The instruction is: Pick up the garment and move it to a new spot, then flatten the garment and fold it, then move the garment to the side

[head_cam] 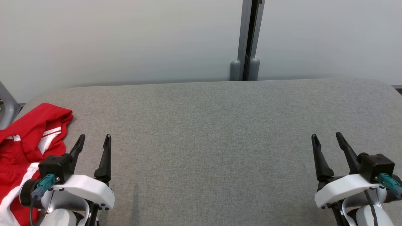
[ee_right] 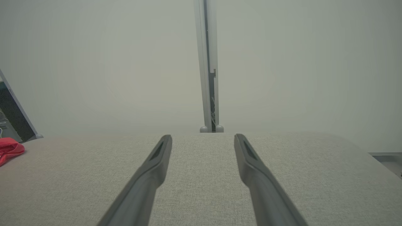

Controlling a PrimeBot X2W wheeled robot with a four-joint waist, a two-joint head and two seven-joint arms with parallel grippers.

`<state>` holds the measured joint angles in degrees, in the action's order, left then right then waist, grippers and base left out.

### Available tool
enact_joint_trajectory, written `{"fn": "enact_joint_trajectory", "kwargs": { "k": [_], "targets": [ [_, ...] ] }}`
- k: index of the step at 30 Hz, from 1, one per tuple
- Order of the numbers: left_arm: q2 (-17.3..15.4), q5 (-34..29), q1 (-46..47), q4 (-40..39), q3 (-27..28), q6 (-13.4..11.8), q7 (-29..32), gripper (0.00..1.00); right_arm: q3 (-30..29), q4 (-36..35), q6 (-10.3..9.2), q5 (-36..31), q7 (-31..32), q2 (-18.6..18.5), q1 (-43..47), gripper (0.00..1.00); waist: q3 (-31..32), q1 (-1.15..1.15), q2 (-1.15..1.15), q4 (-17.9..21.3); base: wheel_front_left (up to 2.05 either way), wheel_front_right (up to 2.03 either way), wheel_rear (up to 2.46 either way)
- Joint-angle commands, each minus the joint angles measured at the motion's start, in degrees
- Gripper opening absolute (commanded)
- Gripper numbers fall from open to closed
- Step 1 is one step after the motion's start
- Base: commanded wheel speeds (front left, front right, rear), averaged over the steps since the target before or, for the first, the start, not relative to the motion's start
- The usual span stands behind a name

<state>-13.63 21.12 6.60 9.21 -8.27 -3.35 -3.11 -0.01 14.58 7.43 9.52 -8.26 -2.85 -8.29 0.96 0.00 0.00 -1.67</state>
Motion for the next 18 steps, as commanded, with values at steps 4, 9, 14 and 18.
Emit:
{"fn": "enact_joint_trajectory", "kwargs": {
  "k": [4,9,14,18],
  "targets": [
    [-0.5,-1.88,0.05,-0.22,0.03,0.26,0.78,1.0,0.3,-0.36,0.1,-1.85,-1.08,-0.2,0.67,1.0,-0.08,0.0,0.0,0.09,0.0,0.0,0.0],
    [-0.85,-3.24,0.11,-0.31,-0.03,0.13,1.04,1.0,0.66,-0.3,0.1,-2.03,-1.54,-0.2,1.11,1.0,-0.12,0.0,0.0,0.09,0.0,0.0,0.0],
    [-0.86,-2.9,-0.21,-0.27,0.12,-0.19,1.31,1.0,0.65,0.1,0.1,-1.07,-1.96,-0.21,1.26,1.0,-0.16,0.0,0.0,0.22,0.0,0.0,0.0],
    [-0.73,-1.91,-0.26,-0.44,0.29,0.37,1.43,1.0,0.43,0.33,0.1,-0.62,-1.94,-0.21,1.33,1.0,-0.22,0.0,0.0,0.33,0.0,0.0,0.0]
  ]
}}
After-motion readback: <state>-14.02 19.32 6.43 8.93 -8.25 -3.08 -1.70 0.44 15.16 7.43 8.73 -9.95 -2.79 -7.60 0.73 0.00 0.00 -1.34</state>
